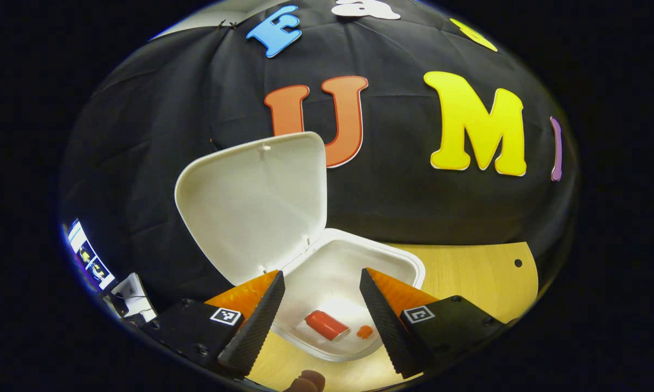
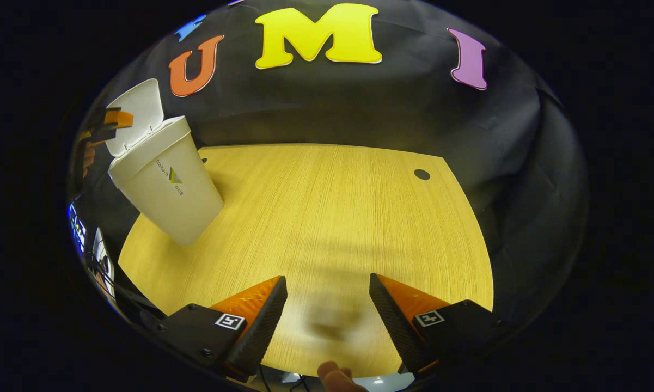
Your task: Press the lid of the desktop garbage bin to open it, pick up the crumpled paper on the desktop and throw it into the bin, then pick up the pop can on the desktop and drop it into the bin, and finally close the garbage bin lid.
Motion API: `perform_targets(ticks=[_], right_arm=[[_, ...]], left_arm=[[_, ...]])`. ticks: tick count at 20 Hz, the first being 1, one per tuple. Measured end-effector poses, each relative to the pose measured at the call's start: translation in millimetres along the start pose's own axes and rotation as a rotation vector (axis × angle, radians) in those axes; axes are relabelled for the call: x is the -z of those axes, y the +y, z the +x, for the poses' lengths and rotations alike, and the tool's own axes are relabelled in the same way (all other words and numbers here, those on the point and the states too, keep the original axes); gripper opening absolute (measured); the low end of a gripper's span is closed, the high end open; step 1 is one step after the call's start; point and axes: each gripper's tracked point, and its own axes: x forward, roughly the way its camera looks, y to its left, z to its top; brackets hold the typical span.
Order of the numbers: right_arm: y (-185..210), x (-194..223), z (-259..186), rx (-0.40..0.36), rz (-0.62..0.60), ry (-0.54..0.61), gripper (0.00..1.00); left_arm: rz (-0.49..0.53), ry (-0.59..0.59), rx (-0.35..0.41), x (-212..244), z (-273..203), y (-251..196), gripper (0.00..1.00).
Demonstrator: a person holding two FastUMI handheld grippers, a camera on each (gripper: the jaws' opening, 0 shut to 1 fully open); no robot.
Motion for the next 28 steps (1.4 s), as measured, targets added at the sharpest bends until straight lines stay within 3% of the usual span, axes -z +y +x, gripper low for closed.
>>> perform_targets(ticks=[7,14,19,22,24,28], right_arm=[[-2.8,0.5,-2.8,-0.017,0.013,-0.005,0.96],[-2.3,-0.4,-1.7,-0.037,-0.003,-0.017,0.96],[-5.7,0.6,1.4,-0.047,-0.017,-0.017,0.96],[-3.5,3.2,2.0,-0.086,0.059,0.012,0.96],[-5.3,4.6,2.8,-0.097,0.097,0.028,0.93],[-14.4,8.8,8.9,-0.092,0.094,0.039,0.96]], left_arm=[[-0.026,-0.135,-0.007,-86.0,-35.1,9.5,0.96],[-0.101,-0.184,-0.134,-158.5,-27.3,58.8,0.96],[-0.2,-0.108,-0.227,-164.3,7.1,97.3,0.96],[-0.202,-0.048,-0.281,-153.3,26.3,114.0,0.96],[-0.231,-0.002,-0.279,-141.9,35.3,112.0,0.96],[-0.307,0.07,-0.277,-122.9,52.4,102.2,0.97]])
